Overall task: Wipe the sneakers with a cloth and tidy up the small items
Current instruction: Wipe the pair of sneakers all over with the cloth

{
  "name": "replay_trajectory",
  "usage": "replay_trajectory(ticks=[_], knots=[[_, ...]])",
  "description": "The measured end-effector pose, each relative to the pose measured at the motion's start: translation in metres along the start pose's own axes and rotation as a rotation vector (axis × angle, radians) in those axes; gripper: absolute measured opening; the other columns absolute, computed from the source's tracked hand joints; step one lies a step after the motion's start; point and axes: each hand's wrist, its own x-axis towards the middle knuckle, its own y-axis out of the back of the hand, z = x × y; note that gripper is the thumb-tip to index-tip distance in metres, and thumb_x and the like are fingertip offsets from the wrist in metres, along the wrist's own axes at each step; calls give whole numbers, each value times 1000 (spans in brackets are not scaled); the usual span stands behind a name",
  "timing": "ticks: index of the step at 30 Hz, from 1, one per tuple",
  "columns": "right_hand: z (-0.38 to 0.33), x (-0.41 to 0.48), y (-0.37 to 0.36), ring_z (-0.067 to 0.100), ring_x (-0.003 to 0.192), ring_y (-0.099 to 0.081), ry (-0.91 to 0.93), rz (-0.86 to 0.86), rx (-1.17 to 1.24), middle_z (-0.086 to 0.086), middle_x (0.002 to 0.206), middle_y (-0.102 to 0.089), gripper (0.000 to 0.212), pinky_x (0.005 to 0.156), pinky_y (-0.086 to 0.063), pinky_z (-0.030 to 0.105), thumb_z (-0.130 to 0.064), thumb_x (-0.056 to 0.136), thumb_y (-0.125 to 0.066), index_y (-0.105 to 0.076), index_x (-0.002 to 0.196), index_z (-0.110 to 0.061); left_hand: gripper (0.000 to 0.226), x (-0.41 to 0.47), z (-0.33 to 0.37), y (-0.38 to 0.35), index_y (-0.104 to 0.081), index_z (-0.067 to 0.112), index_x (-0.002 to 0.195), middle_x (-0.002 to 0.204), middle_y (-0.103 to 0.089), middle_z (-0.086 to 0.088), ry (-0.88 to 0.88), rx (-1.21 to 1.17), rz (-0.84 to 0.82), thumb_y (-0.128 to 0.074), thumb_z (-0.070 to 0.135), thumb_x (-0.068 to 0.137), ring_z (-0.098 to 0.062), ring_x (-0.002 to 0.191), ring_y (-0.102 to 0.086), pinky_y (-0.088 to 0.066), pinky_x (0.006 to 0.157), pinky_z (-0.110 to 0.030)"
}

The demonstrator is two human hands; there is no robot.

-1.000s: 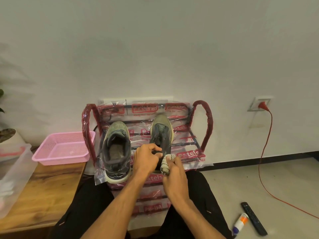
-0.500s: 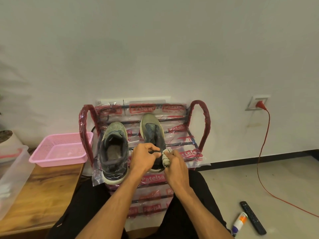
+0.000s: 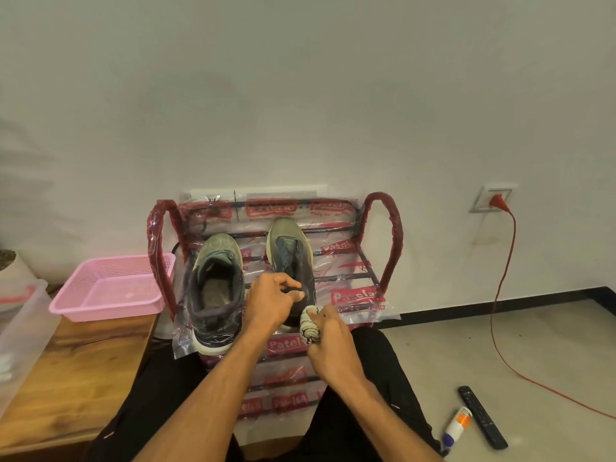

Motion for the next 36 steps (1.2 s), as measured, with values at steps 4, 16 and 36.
replay_trajectory(ticks=[4,16,36], knots=[[11,14,27,13,84,-62,-122,-52,103,-3,89,-61,19,76,-56,39,-7,89,-62,-53,86,-23,18,0,-1,3,-71,30,76,80,-71,9,-1,-22,-26,-81,14,77,-6,80,-67,-56,74,-28],[-10,71,21,21,82,-56,-186,139,13,6,92,-56,22,71,-53,41,3,84,-58,-51,103,-5,21,2,-2,2,-70,32,74,80,-72,8,-1,-39,-33,-81,14,77,-9,80,-68,-57,80,-36],[15,21,38,11,69,-64,-239,25,39,0,76,-67,11,53,-50,24,-12,90,-63,-65,79,-13,35,19,9,35,-71,19,110,104,-72,2,-185,330,-489,-82,22,77,-10,97,-65,-53,92,-32]])
